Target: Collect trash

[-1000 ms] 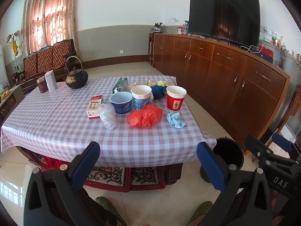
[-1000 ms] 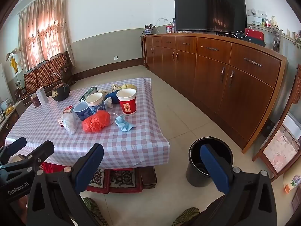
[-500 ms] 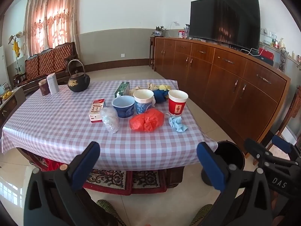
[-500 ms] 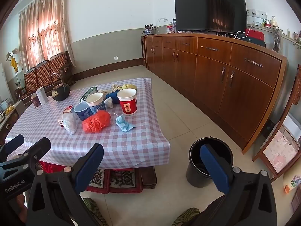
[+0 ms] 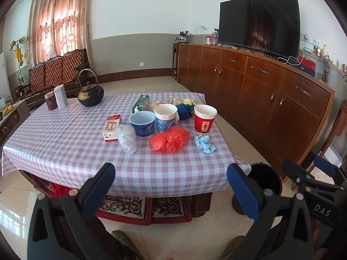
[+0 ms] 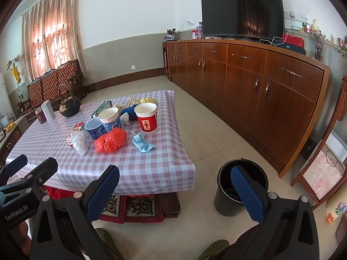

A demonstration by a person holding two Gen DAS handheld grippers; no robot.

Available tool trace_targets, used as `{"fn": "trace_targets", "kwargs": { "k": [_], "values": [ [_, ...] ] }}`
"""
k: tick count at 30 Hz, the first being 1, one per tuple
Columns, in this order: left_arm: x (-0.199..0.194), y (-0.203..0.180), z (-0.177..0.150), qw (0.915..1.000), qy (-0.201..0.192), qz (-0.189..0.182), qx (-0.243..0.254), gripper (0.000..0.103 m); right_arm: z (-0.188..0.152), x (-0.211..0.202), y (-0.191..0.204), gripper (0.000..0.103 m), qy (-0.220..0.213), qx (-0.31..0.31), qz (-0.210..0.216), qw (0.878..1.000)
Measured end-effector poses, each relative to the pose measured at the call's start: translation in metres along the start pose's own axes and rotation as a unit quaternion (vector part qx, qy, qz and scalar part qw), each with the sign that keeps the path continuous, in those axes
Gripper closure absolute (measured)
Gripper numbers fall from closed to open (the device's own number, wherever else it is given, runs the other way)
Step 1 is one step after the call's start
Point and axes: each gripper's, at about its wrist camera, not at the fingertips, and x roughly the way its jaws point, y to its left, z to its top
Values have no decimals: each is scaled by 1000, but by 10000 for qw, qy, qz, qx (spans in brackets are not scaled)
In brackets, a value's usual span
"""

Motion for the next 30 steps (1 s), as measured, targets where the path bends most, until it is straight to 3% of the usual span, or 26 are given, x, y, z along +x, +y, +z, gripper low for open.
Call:
{"fn": "trace_targets", "kwargs": {
  "k": [30],
  "values": [
    [4,4,-1,10000,-17,74,8,0,-1,1,0,0,12,17,0,10000]
  ]
}}
